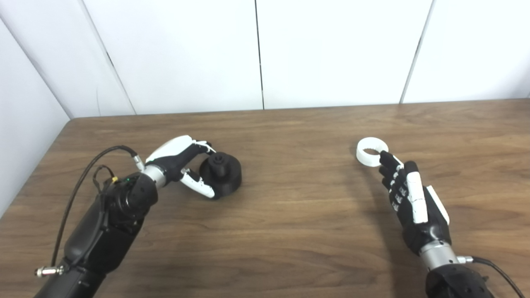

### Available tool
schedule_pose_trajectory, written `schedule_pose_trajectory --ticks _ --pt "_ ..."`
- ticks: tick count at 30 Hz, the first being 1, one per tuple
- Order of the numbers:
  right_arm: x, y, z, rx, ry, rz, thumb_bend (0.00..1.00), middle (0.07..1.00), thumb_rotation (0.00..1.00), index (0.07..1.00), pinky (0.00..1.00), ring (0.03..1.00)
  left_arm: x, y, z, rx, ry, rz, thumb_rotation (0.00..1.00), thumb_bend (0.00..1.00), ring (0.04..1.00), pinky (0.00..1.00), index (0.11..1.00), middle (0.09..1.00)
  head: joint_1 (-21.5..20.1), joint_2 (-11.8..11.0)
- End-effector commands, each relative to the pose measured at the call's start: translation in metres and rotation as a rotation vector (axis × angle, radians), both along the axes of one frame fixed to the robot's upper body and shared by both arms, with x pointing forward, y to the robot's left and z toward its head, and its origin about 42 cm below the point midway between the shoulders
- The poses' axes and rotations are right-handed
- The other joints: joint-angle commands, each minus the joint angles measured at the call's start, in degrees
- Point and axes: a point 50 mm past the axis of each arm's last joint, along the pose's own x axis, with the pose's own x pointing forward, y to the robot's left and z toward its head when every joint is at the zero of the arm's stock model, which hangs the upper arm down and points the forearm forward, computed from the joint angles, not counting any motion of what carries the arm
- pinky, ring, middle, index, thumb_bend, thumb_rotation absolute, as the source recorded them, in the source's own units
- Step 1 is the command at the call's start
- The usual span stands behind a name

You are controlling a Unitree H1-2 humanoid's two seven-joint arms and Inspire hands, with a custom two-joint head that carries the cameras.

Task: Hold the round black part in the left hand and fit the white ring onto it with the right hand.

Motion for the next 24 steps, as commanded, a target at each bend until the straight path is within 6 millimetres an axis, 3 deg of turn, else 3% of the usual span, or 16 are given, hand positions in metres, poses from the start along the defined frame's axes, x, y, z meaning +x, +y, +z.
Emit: schedule_pose_trajectory --ticks 1,12,24 --pt "0.003 0.003 0.013 -0.003 -0.063 0.018 0.6 0.947 1.0 0.903 1.0 0.965 0.001 -0.009 0.021 0.004 -0.074 -0.048 0.23 0.88 1.0 0.96 0.709 0.957 0.0 0.1" --pt "0.003 0.005 0.012 -0.002 -0.059 0.015 0.6 0.946 1.0 0.899 1.0 0.966 -0.022 -0.045 0.009 0.039 -0.058 -0.18 0.23 0.89 1.0 1.0 0.712 0.962 -0.2 0.3" --pt "0.0 0.006 0.013 0.007 -0.059 0.007 0.6 0.948 1.0 0.9 1.0 0.965 -0.032 -0.068 -0.011 0.03 -0.013 -0.247 0.27 0.9 1.0 1.0 0.712 0.969 -0.3 0.6"
